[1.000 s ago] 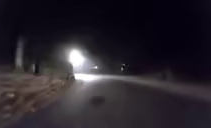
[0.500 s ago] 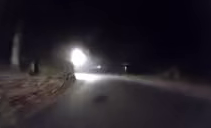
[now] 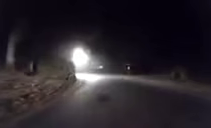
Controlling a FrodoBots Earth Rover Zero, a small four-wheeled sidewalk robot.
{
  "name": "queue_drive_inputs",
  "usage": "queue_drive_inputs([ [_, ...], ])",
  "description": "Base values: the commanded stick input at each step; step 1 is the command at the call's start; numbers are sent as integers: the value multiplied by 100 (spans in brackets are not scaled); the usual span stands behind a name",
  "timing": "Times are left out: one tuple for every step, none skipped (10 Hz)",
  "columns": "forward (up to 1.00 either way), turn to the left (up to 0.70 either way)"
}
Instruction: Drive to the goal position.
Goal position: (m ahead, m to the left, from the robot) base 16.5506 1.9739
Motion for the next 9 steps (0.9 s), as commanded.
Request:
queue_drive_inputs([
  [100, 3],
  [100, 3],
  [100, 3],
  [100, 3],
  [100, 3],
  [100, 3],
  [100, 3],
  [100, 3],
  [100, 3],
])
